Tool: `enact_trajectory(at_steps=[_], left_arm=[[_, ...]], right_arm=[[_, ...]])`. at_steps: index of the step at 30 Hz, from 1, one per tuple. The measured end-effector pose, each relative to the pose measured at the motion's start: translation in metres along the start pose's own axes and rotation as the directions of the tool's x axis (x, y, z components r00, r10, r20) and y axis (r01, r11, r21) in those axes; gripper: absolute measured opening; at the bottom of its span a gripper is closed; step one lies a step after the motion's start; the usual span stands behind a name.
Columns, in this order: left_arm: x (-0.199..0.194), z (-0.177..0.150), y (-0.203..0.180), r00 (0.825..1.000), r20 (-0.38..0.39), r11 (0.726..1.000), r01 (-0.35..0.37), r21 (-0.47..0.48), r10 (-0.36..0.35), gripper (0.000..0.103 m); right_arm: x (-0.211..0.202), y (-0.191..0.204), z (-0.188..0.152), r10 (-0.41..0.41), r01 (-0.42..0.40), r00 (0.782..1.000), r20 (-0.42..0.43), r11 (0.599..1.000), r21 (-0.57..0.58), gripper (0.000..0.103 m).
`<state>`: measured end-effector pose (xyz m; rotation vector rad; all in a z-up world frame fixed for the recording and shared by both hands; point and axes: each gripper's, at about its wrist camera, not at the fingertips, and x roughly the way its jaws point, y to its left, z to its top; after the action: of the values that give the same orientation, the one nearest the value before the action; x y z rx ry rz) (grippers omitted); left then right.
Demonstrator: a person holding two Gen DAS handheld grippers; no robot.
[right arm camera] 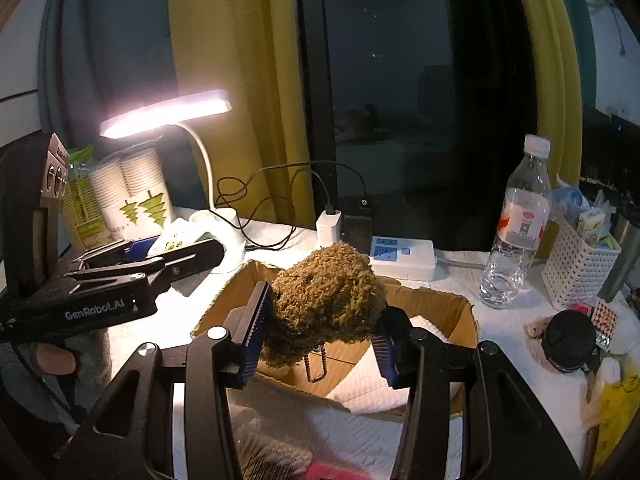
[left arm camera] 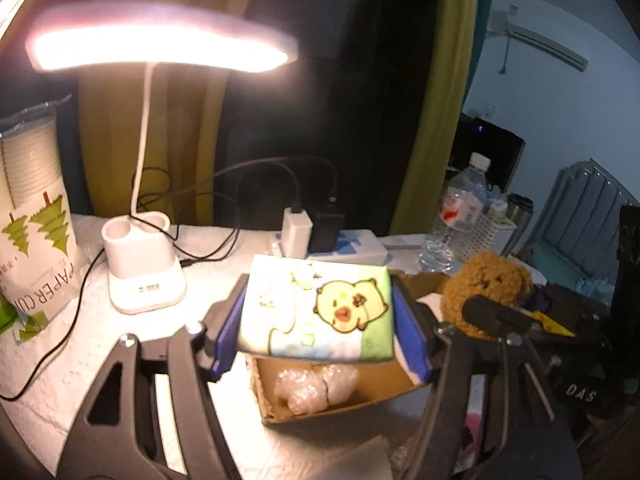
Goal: Organize soft objects
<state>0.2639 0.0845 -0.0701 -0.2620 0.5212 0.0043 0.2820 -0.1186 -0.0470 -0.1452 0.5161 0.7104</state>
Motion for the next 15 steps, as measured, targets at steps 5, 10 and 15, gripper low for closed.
enact_trajectory(at_steps=[5, 10, 15], left_arm=[[0.020, -0.006, 0.001, 0.999, -0.035, 1.000, 0.001, -0.003, -0.001, 0.067], [0.039, -0.014, 0.002, 0.997, -0.077, 1.000, -0.006, -0.007, 0.006, 0.067], [0.055, -0.019, 0.003, 0.992, -0.121, 1.000, -0.019, -0.011, 0.018, 0.067]], right_arm=[[0.015, -0.005, -0.005, 0.003, -0.003, 1.000, -0.025, 1.000, 0.015, 0.049], [0.034, -0.007, -0.013, 0.016, -0.014, 0.998, -0.068, 0.999, 0.029, 0.049], [0.051, -0.010, -0.021, 0.027, -0.021, 0.994, -0.106, 0.998, 0.051, 0.049]])
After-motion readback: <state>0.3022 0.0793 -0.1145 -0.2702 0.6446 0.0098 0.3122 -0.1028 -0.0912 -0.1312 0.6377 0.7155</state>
